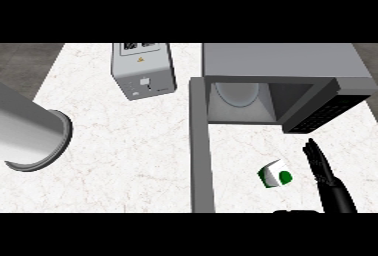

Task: Pick up the milk, place it into the microwave and close the microwave

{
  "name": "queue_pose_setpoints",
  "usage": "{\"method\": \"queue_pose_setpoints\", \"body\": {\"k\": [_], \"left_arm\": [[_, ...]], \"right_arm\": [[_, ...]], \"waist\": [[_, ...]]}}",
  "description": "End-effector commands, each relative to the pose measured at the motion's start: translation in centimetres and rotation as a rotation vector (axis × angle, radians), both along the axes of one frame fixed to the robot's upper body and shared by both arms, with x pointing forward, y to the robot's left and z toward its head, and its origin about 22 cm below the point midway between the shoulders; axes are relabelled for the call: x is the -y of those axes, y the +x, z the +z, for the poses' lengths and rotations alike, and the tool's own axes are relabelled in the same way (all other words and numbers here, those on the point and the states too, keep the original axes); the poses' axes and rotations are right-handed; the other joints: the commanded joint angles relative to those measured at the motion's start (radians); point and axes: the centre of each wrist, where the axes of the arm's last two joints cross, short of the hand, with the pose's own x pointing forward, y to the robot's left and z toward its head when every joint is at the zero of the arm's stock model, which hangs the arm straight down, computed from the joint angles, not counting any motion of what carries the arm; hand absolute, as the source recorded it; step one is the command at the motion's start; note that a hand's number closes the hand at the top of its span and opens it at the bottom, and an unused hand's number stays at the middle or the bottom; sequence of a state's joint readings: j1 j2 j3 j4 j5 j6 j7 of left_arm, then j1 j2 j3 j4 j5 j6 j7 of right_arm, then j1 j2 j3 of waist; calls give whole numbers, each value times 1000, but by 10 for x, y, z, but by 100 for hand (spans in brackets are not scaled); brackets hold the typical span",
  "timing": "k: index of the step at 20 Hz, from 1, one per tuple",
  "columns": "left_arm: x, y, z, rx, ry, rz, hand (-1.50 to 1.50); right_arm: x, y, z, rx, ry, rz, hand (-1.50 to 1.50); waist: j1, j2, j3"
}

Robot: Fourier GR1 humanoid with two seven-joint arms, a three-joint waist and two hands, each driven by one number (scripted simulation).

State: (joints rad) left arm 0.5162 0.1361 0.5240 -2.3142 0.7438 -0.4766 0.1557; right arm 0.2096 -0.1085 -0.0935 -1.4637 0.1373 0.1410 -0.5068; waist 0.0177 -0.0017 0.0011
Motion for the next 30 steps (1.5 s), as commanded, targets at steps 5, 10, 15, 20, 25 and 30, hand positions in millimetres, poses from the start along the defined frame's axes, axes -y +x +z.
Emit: {"method": "queue_pose_setpoints", "body": {"k": [5,10,15,20,25,30], "left_arm": [[4,-8,20,81,-7,-39,-150],[-1,-20,22,76,6,-36,-150],[2,-35,22,57,7,-50,-150],[-15,-33,21,45,-23,-49,-150],[-3,-23,22,50,-27,-88,-150],[-4,-26,12,57,-21,-63,-150]], "right_arm": [[14,-1,-54,-18,-56,24,-150],[25,12,-80,-29,-91,27,-150],[20,15,-98,-31,-48,51,-150],[16,22,-114,-33,-30,58,-150],[13,49,-105,-28,67,72,-150],[-3,42,-116,-44,68,139,150]], "waist": [[-6,1,0],[1,2,1],[1,1,0],[7,3,1],[9,7,3],[11,6,2]]}}
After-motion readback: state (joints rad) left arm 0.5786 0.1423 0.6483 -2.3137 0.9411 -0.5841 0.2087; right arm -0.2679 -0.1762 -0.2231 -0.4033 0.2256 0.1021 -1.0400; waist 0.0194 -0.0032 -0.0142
